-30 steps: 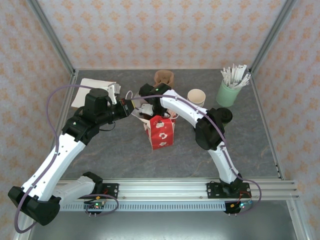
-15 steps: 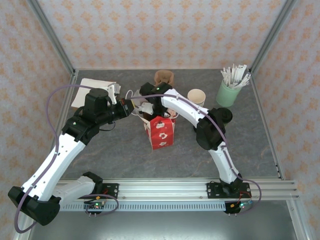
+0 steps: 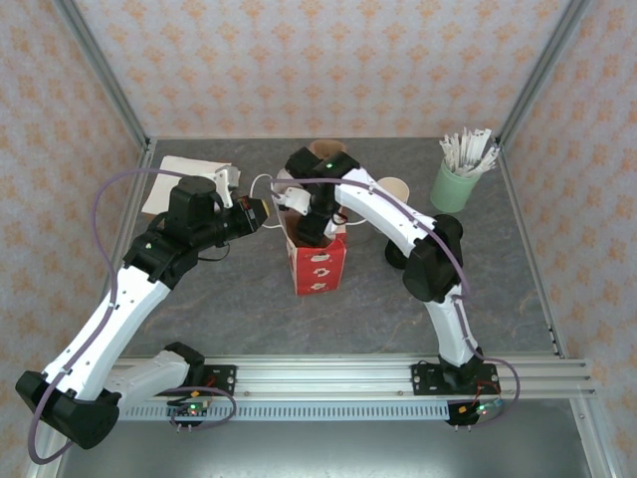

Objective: Pack the takeout coffee

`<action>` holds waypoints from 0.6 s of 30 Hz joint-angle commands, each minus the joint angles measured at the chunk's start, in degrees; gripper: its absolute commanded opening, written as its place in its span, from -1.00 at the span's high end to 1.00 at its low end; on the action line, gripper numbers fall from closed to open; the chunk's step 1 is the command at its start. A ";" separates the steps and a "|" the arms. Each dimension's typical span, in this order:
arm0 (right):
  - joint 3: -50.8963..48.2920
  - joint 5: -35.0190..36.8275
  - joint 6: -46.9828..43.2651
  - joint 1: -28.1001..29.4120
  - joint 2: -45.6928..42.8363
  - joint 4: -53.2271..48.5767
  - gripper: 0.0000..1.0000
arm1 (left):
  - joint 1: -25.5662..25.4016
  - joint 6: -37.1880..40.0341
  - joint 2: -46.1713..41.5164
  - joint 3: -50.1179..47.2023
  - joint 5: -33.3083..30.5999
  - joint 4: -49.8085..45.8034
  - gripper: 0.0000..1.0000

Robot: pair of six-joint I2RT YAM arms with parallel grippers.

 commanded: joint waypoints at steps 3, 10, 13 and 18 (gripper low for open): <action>2.48 -1.34 1.18 -0.37 -4.10 0.99 -0.28 | -0.33 1.00 -0.10 -0.48 -1.33 -0.94 0.93; 3.01 -1.60 1.29 -0.63 -6.33 1.04 -0.41 | -0.30 1.35 -0.10 -0.59 -2.35 -1.96 0.93; 2.85 -1.91 1.84 -0.94 -7.80 1.50 -0.44 | -0.35 1.46 -0.25 -0.58 -2.57 -2.17 0.93; 2.00 -3.63 3.53 -1.49 -10.41 2.93 -0.48 | -0.39 1.46 -0.23 -0.42 -2.23 -1.84 0.93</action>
